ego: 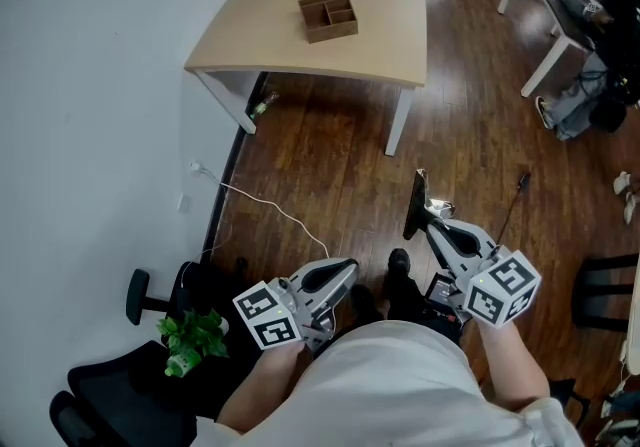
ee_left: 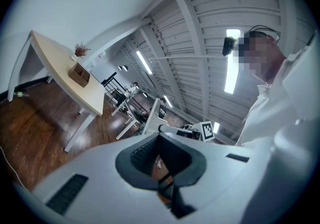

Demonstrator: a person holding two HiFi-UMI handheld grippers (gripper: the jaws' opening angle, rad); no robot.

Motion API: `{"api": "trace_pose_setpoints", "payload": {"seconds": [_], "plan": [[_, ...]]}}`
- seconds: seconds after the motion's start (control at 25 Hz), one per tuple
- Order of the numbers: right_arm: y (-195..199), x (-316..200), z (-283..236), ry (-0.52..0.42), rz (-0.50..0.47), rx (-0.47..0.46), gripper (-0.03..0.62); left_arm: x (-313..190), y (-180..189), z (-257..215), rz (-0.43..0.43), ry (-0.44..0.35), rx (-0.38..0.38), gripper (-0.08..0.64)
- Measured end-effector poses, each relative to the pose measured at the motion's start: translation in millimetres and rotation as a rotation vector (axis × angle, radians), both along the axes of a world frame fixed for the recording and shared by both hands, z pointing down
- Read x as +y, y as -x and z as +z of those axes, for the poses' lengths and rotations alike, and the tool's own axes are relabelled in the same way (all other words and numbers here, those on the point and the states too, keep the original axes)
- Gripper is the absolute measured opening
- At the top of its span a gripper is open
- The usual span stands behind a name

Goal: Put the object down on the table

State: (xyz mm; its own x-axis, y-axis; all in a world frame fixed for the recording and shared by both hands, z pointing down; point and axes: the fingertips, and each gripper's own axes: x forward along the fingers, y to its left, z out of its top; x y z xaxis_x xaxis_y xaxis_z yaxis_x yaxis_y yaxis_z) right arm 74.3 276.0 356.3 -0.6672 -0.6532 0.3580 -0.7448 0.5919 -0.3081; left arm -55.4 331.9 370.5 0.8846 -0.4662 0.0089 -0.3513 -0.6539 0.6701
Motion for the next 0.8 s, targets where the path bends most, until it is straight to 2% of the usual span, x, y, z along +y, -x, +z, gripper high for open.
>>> {"api": "trace_pose_setpoints", "payload": {"seconds": [0.48, 0.8], "plan": [[32.0, -47.5, 2.4, -0.018, -0.09, -0.037, 0.003, -32.6, 21.9, -0.6, -0.081, -0.008, -0.024, -0.002], [9.3, -92.8, 15.9, 0.008, -0.088, -0.049, 0.003, -79.3, 0.5, 5.5, -0.081, 0.01, -0.038, -0.002]]}}
